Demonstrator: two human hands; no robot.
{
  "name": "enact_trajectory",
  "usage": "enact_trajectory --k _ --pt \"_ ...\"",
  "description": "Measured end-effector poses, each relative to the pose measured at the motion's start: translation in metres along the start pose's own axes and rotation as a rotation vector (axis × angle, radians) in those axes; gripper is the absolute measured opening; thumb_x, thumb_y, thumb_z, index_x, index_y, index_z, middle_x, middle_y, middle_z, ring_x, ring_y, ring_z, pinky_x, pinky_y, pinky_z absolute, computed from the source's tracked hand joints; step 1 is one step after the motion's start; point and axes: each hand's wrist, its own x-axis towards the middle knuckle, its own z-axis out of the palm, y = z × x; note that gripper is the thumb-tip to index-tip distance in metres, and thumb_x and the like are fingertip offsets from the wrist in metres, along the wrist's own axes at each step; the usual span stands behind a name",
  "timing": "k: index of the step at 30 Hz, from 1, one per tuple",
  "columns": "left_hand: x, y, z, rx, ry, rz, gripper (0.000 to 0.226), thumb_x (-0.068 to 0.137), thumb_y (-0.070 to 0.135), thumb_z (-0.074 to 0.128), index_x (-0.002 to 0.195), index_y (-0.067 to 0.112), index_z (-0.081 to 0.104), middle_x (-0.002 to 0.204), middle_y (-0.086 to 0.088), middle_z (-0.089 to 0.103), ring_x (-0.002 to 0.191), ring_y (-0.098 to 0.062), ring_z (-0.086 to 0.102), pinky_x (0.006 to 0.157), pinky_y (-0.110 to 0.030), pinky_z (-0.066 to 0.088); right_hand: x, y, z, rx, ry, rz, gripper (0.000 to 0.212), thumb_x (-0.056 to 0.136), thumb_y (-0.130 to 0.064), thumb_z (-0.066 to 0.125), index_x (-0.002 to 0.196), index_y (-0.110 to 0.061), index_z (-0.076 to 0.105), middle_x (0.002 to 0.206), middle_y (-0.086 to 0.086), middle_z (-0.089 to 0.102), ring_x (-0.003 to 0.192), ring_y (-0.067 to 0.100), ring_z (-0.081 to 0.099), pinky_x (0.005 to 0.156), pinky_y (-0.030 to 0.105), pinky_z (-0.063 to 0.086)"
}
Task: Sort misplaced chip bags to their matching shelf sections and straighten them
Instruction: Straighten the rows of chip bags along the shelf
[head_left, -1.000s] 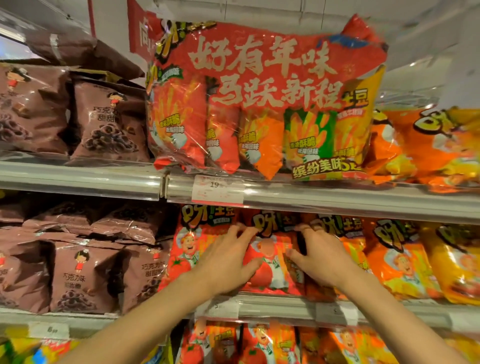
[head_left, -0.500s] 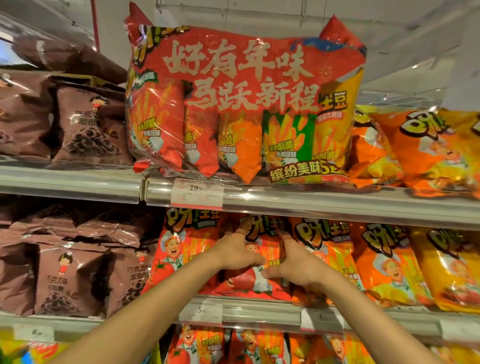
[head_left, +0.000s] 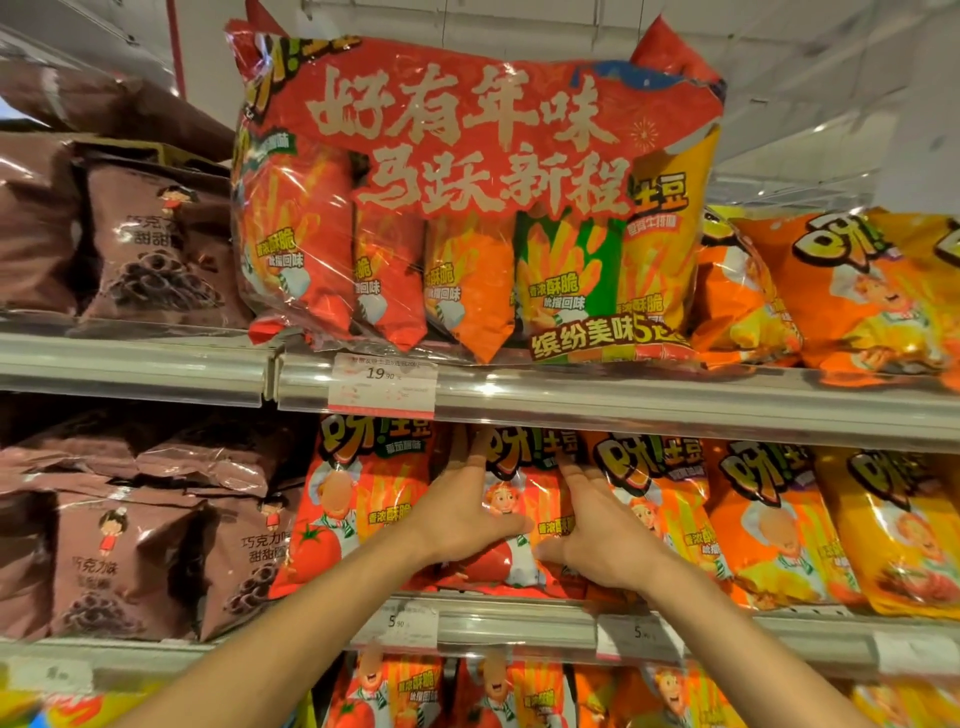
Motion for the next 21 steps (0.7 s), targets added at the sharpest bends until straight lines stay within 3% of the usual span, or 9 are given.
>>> enact_trajectory --k 3,6,8,12,15,21 --pt "-0.025 -0.007 -0.01 0.237 0.174 0.158 0.081 0.091 0.064 0.048 0.155 0.029 0.014 0.136 -0.006 0.046 0.118 -0.023 0.048 0.1 -0.036 0.043 -0.006 -0.006 0.0 -0.05 0.02 0.013 0.094 0.091 -0.041 0.065 0.158 -0.02 0.003 0.165 0.01 0.0 0.139 0.03 0.04 0.108 0.035 0.038" --pt "-0.046 -0.026 -0.028 0.502 0.439 0.327 0.05 0.099 0.047 0.039 0.144 0.023 0.038 0.117 -0.007 0.053 0.097 -0.026 0.053 0.083 -0.036 0.046 -0.009 -0.016 0.009 -0.14 0.172 -0.033 0.072 0.1 -0.041 0.048 0.156 -0.014 0.012 0.161 0.017 0.011 0.141 0.034 0.034 0.112 0.035 0.03" --pt "-0.05 -0.044 -0.035 0.619 0.57 0.356 0.042 0.097 0.042 0.041 0.131 0.019 0.052 0.113 -0.009 0.056 0.099 -0.032 0.055 0.083 -0.041 0.044 -0.007 -0.026 0.022 -0.222 0.248 -0.068 0.063 0.103 -0.047 0.032 0.153 -0.01 0.025 0.154 0.021 0.028 0.138 0.036 0.034 0.113 0.039 0.028" --pt "-0.055 -0.071 -0.04 0.724 0.518 0.191 0.053 0.1 0.05 0.037 0.144 0.023 0.048 0.151 -0.014 0.041 0.141 -0.035 0.032 0.115 -0.054 0.025 0.009 -0.039 0.054 -0.315 0.377 -0.116 0.072 0.098 -0.062 0.021 0.139 -0.012 0.052 0.137 0.019 0.055 0.131 0.039 0.046 0.113 0.059 0.029" --pt "-0.055 -0.082 -0.037 0.726 0.45 0.096 0.06 0.101 0.058 0.021 0.148 0.027 0.042 0.156 -0.014 0.035 0.147 -0.032 0.022 0.117 -0.06 0.016 0.016 -0.048 0.068 -0.341 0.358 -0.08 0.079 0.096 -0.07 0.013 0.146 -0.018 0.046 0.148 0.013 0.048 0.142 0.036 0.034 0.117 0.063 0.014" --pt "-0.05 -0.087 -0.03 0.679 0.479 0.11 0.063 0.102 0.06 0.019 0.156 0.029 0.025 0.164 -0.011 0.013 0.153 -0.026 -0.006 0.12 -0.058 0.009 0.023 -0.056 0.079 -0.374 0.366 -0.044 0.078 0.096 -0.071 0.013 0.145 -0.021 0.049 0.153 0.015 0.042 0.146 0.036 0.028 0.115 0.067 0.01"
